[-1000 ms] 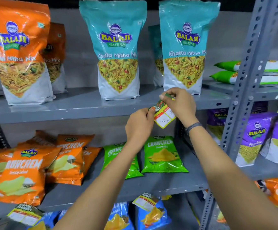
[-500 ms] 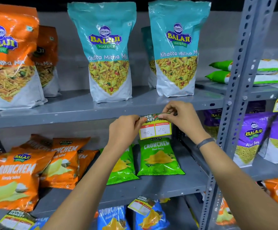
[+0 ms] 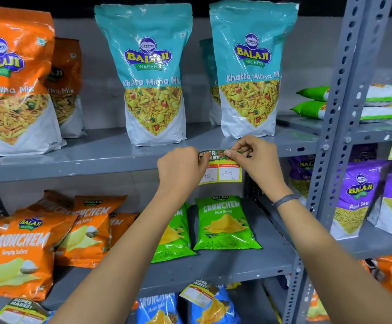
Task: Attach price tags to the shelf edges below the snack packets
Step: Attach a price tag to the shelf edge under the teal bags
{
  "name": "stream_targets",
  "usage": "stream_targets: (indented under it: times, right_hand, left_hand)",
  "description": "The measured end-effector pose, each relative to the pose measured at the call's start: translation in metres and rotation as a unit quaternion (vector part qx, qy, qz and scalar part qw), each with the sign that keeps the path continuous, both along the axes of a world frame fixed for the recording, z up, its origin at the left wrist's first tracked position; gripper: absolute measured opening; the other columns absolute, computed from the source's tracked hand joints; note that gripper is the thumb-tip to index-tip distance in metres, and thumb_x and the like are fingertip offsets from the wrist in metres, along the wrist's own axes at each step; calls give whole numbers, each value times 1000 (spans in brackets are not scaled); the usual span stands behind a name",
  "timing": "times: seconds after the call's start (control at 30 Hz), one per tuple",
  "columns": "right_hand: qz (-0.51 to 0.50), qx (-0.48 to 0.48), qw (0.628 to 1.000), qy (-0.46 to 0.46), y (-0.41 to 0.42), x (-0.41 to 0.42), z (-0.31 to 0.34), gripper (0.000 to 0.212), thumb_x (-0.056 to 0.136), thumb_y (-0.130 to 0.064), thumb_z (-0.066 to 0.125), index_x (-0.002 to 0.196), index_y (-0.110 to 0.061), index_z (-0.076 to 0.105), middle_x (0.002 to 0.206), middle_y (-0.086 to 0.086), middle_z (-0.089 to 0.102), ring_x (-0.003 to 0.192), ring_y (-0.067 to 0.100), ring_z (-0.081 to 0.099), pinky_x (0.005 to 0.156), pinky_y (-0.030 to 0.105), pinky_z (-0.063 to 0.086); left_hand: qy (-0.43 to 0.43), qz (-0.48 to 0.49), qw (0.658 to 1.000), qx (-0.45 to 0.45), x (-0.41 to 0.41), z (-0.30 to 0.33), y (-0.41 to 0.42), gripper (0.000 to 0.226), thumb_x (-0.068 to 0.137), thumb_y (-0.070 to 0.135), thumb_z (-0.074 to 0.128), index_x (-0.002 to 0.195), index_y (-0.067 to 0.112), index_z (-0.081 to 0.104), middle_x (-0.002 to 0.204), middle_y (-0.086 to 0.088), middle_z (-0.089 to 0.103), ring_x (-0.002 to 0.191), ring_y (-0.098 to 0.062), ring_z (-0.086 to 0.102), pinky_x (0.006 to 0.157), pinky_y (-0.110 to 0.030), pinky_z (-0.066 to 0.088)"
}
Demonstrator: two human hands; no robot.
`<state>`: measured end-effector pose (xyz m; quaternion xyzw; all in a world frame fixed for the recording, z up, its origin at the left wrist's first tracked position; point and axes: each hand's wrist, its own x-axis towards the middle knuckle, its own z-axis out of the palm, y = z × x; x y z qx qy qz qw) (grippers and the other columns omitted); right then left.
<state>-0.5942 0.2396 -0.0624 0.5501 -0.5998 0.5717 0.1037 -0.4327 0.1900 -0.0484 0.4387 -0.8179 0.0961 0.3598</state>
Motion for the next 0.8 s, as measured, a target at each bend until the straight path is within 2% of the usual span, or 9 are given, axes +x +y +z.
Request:
stream_targets:
  times: [0.07,0.3,0.4,0.47,0.53,0.63,0.7,0.77,0.8]
  right_hand:
    - [-11,-3,1000,7,-2,1,-1,15,72,-24,77,73,-15,64,66,2,63,56,7,50,58,21,45]
    - [-20,-25,999,4,-3,4,-5,16,72,-23,77,77,-15,63,67,6,62,54,5,47,59,26,45]
    - [-32,-49,998,-19,-2,9,-12,26,73,-26,77,91,-16,60,65,3,53,54,11,47,60,32,46]
    - [-46,-82,995,-46,2,14,-26,39,74,-31,76,104,-16,56,68,2,53,58,16,51,64,34,49]
    - [-51,-117,989,-80,7,20,-49,50,76,-33,74,116,-16,50,79,5,58,68,20,58,69,31,50]
    - [-57,-123,980,-143,10,28,-97,54,81,-31,70,125,-16,43,93,10,60,77,22,60,73,27,50]
    - [-55,-100,975,-190,9,36,-139,46,83,-27,67,122,-14,46,91,10,61,75,14,61,71,24,50]
    - [-60,-69,965,-244,8,46,-187,32,86,-20,64,114,-11,51,83,8,61,69,-2,58,66,12,46]
    - [-77,-49,956,-277,8,52,-213,26,87,-17,63,109,-8,54,79,7,59,66,-3,56,63,7,43]
  left_hand:
    - [2,22,1000,1,-5,3,1,50,89,60,46,68,14,48,89,-14,70,85,-36,65,60,-30,35]
    - [23,71,996,52,-16,8,4,57,80,69,53,84,13,63,98,-11,70,92,-32,66,61,-29,36]
    - [37,70,996,49,-13,-4,5,60,83,68,49,87,11,66,98,-13,71,92,-34,66,61,-30,37]
    - [46,63,996,51,-6,-19,3,61,83,69,46,81,11,66,93,-14,71,90,-36,66,60,-31,37]
    - [61,49,994,72,4,-41,0,62,82,71,46,73,12,64,88,-15,72,88,-36,66,59,-31,37]
    - [63,11,990,128,18,-90,-4,61,83,69,46,75,12,65,82,-12,73,89,-35,66,63,-34,47]
    - [31,-10,983,180,24,-133,-7,52,86,63,48,77,14,65,81,-11,74,88,-33,67,65,-35,51]
    - [-18,-27,968,248,27,-179,-11,40,89,54,53,80,16,65,85,-12,74,88,-32,67,64,-35,51]
    - [-43,-35,959,278,29,-201,-13,35,89,49,55,83,17,66,88,-12,74,90,-33,67,65,-36,51]
